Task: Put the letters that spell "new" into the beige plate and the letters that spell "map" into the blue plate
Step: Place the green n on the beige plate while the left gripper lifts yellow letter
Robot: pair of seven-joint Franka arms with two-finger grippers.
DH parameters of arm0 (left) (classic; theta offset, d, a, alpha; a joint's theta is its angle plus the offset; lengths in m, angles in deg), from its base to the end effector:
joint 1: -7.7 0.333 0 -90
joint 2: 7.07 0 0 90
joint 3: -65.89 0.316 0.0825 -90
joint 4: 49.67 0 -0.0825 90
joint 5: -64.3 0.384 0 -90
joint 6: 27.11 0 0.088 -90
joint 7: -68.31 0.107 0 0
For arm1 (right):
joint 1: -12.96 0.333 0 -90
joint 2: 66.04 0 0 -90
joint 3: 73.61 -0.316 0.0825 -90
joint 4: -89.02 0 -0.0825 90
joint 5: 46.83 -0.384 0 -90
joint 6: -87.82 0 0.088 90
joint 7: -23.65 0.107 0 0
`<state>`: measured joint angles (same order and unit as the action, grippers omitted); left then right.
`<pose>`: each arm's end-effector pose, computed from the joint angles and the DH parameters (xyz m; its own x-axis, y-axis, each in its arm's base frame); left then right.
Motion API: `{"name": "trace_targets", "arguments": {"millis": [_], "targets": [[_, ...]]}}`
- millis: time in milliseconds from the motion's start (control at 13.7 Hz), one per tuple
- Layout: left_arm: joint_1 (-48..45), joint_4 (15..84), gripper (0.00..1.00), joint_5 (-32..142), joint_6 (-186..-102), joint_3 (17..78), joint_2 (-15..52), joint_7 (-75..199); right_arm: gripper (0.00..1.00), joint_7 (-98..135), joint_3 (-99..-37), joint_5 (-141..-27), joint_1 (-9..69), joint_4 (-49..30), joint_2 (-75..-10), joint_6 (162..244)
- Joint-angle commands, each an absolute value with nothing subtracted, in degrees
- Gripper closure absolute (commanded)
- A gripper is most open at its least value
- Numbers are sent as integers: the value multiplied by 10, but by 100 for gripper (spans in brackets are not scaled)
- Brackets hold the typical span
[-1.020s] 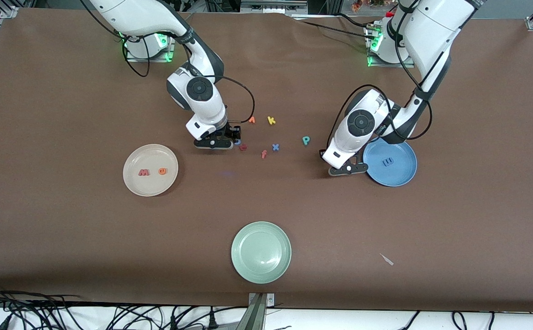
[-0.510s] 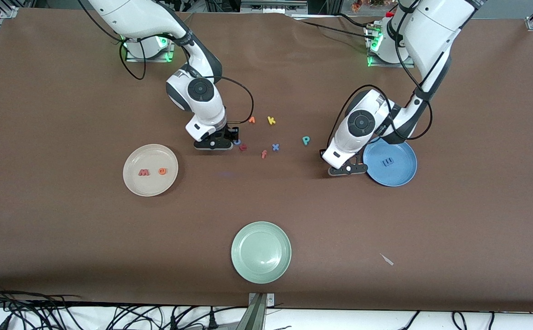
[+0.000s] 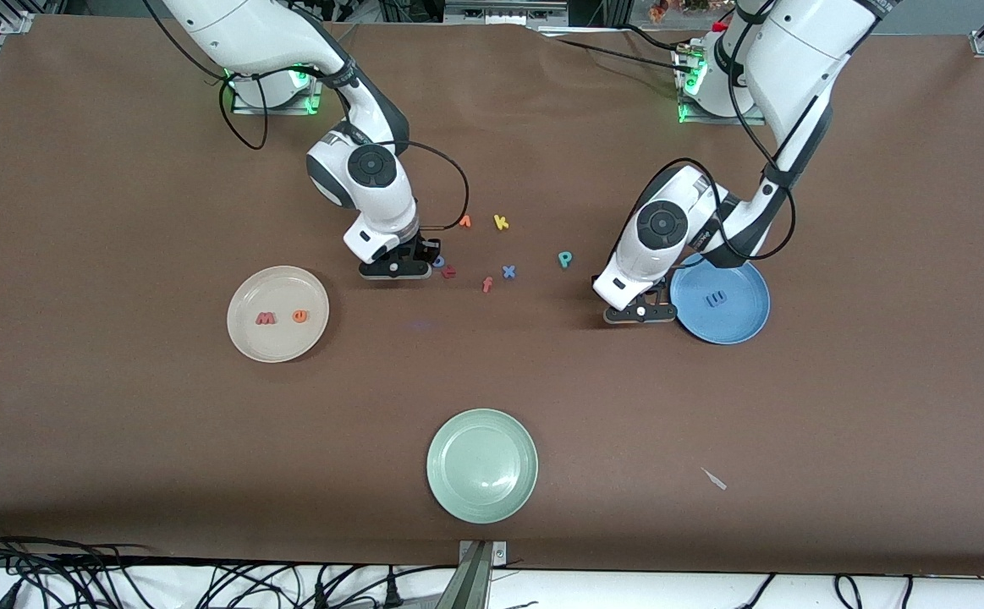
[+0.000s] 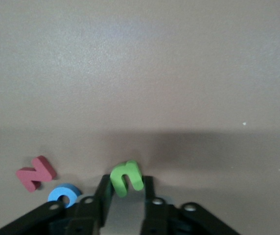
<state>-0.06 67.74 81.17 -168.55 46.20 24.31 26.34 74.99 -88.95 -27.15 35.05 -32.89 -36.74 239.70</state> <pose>0.5169 -0.2700 0.1746 0.9962 0.0547 -0.0672 0.0519 -0.9978 -0.0423 0.4499 0.3580 0.1760 0.9980 0.0223 0.0588 0.0225 -0.9997 -0.0041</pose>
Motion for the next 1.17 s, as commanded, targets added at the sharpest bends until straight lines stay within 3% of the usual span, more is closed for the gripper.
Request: {"name": "trace_targets", "arguments": {"millis": [0, 73, 146, 291, 437, 947, 1020, 1093], "targets": [[2, 676, 58, 829, -1684, 461, 247, 269, 100, 753, -872, -251, 359, -330, -384, 2400], [2, 676, 67, 829, -1685, 461, 249, 269, 100, 740, -870, -250, 359, -331, -402, 2389], [2, 676, 68, 829, -1686, 461, 250, 269, 100, 715, -863, -249, 356, -329, -419, 2368], [2, 675, 90, 829, -1688, 461, 251, 269, 100, 631, -843, -258, 347, -326, -455, 2323], [4, 675, 99, 829, -1684, 461, 247, 274, 100, 551, -835, -258, 320, -327, -484, 2289], [15, 675, 99, 829, -1654, 463, 234, 328, 100, 275, -712, -313, 293, -338, -513, 2266], [20, 676, 99, 829, -1652, 463, 229, 328, 95, 268, -711, -339, 293, -342, -509, 2266], [26, 675, 99, 829, -1642, 462, 222, 333, 80, 268, -711, -361, 292, -343, -508, 2266]]}}
